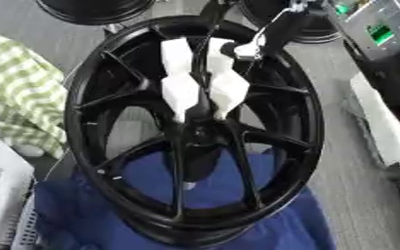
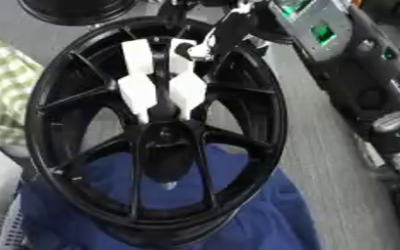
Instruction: Pull the pin out of the wheel hub.
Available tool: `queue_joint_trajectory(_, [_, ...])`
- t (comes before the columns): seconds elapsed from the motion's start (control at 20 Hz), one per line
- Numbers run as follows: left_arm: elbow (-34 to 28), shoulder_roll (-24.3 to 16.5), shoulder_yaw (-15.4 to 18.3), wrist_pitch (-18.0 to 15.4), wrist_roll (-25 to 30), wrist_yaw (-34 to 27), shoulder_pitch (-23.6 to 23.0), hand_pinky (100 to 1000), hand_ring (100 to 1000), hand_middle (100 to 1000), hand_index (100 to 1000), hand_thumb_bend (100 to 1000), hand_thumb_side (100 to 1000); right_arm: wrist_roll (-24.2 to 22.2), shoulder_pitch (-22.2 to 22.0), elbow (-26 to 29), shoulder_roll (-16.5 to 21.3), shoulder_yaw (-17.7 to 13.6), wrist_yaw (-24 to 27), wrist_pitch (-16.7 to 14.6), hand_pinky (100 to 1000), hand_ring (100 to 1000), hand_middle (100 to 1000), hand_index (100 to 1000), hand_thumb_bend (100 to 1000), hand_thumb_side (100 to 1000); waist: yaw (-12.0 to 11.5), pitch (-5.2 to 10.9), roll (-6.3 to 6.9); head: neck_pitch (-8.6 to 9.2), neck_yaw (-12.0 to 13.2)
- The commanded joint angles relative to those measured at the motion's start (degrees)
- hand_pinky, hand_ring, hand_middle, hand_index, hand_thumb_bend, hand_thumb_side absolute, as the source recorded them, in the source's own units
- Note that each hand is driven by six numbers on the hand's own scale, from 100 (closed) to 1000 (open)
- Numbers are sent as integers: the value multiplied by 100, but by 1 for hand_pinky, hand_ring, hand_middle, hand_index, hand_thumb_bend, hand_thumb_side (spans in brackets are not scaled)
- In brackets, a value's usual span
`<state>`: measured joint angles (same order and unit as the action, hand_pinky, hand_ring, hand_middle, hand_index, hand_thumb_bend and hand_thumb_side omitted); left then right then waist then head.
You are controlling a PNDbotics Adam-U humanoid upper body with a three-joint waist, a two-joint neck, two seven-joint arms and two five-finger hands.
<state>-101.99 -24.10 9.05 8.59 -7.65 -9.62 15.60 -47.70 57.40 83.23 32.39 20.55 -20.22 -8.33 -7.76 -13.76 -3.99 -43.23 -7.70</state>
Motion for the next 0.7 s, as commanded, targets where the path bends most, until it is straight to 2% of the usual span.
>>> queue_joint_trajectory(0.05, [-62, -80, 67, 3, -2, -9, 51, 721, 642, 592, 789, 100, 602, -9, 84, 64, 69, -38, -138, -18, 946, 845, 792, 902, 244, 315, -14, 61, 47, 21, -22])
queue_joint_trajectory(0.35, [-58, -63, 63, 10, 4, -15, 53, 721, 641, 591, 789, 100, 608, 129, 71, 31, 21, -60, -325, 1, 947, 845, 791, 901, 271, 267, -36, 18, 48, -40, -27])
queue_joint_trajectory(0.7, [-65, -47, 72, 9, 3, -9, 57, 722, 641, 591, 789, 100, 611, 381, 51, 7, 17, -68, -494, 145, 945, 843, 790, 900, 267, 276, -69, -46, 61, -61, -77])
